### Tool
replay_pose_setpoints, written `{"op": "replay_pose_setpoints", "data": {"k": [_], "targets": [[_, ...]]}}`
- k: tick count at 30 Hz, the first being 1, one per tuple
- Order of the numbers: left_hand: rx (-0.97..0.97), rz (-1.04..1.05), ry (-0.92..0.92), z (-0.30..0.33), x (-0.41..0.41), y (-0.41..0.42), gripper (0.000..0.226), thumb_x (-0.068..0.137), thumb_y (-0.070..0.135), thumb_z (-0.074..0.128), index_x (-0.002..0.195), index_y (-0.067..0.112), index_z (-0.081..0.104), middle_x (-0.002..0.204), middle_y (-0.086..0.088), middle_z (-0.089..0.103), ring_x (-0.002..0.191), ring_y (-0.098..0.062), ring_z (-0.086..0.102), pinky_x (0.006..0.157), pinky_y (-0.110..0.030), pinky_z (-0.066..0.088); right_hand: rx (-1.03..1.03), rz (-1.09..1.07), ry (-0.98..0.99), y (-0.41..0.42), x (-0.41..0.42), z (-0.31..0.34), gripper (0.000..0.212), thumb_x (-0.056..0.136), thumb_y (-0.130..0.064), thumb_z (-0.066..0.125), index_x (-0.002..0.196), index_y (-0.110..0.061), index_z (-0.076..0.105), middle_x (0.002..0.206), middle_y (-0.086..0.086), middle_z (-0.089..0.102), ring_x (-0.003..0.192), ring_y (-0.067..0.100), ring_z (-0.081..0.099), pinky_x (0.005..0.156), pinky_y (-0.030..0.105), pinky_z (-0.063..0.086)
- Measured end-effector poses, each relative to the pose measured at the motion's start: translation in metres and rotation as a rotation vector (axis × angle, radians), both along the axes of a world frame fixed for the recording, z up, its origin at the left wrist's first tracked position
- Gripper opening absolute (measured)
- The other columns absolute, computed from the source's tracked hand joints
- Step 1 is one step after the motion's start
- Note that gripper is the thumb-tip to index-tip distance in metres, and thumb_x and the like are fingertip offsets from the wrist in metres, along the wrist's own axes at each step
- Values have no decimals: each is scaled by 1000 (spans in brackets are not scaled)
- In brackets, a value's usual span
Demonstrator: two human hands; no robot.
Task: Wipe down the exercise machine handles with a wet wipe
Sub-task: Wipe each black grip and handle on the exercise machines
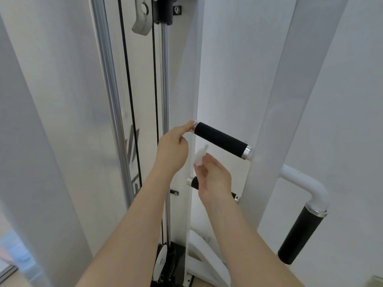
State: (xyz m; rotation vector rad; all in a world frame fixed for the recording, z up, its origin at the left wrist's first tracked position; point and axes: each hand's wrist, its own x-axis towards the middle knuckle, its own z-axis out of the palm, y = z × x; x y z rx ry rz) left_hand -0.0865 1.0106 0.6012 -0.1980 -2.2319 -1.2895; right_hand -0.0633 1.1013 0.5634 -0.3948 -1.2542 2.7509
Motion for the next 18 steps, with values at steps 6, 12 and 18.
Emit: {"op": "replay_pose_setpoints", "data": {"k": [6, 12, 18], "targets": [[-40, -31, 29, -3, -2, -2, 49, 93, -2, 35, 133, 23, 51, 121, 4, 57, 101, -2, 47, 80, 5, 31, -755, 174, 123, -12, -19, 26, 20, 94, 2, 46, 111, -1, 57, 96, 10, 64, 112, 17, 58, 102, 26, 40], [-57, -40, 35, -8, -4, 0, 48, 95, 0, 36, 135, 24, 47, 124, 2, 56, 101, -1, 44, 78, 7, 28, -837, 187, 248, 11, -11, 10, 54, 70, 3, 60, 124, 1, 53, 123, 12, 60, 119, 20, 55, 79, 25, 55], [-49, -44, 34, -6, -3, -2, 48, 95, 0, 35, 135, 22, 48, 125, 4, 55, 102, 1, 43, 76, 11, 25, -778, 199, 124, 3, -20, 19, 38, 80, 3, 59, 118, 2, 55, 103, 12, 64, 113, 17, 58, 93, 25, 49]]}}
